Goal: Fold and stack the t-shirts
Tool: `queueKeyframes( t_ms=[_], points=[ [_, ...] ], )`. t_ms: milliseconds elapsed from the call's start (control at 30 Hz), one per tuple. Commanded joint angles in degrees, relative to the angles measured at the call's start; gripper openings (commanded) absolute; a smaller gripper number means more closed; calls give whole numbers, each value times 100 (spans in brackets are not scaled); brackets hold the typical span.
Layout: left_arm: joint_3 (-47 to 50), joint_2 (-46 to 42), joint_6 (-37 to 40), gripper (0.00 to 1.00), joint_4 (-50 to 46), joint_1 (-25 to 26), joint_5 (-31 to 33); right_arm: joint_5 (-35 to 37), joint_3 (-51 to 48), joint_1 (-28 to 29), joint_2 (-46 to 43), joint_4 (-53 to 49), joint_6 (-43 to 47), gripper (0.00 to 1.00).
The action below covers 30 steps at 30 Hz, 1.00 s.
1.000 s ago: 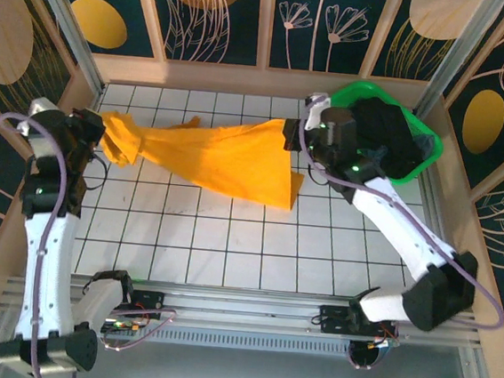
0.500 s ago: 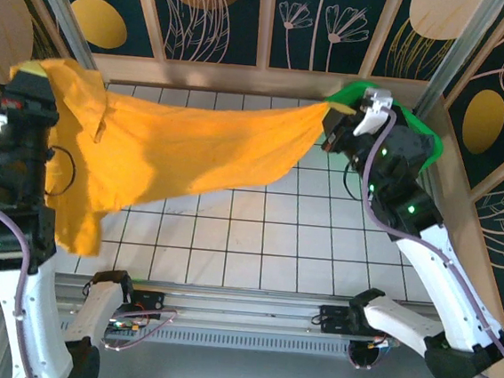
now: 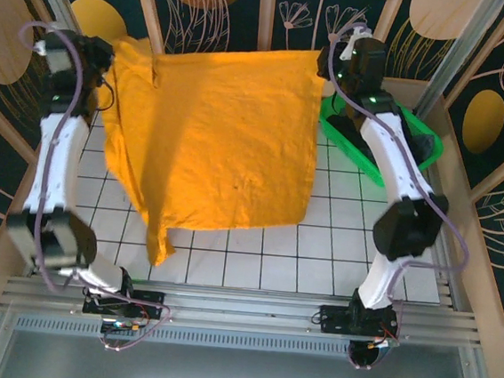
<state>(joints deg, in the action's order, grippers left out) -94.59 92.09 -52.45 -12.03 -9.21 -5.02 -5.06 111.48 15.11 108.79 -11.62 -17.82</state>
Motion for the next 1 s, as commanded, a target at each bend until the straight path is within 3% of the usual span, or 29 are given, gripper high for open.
queueKeyframes(
  t_ms=[0, 33, 100, 300, 400, 567, 767, 967],
  points=[
    [-719, 975, 494, 66, -354, 22, -446, -185, 720, -178, 642, -774, -69, 34],
    [-854, 1191, 695, 72, -589, 78, -427, -127, 652, -172, 675, -778, 38, 36],
    [-686, 1213, 985, 73, -777, 193, -159, -75, 153, -180, 497, -580, 157, 40],
    [1663, -53, 928, 69, -581, 368, 201, -11, -3003, -137, -1004, 295, 191, 47],
    [2990, -885, 841, 64, -664, 480, 373, -58, -4371, 62, -1910, 397, 103, 42],
    [4521, -2124, 652, 54, -1198, 495, 552, -150, -6053, 1033, -2967, 211, -40, 35],
    [5007, -2340, 502, 48, -1346, 491, 491, -724, -6549, 1709, -2329, 758, -309, 25],
    [4980, -2349, 319, 47, -1300, 492, 516, -905, -6722, 1721, -1516, 1458, -593, 24]
  ],
)
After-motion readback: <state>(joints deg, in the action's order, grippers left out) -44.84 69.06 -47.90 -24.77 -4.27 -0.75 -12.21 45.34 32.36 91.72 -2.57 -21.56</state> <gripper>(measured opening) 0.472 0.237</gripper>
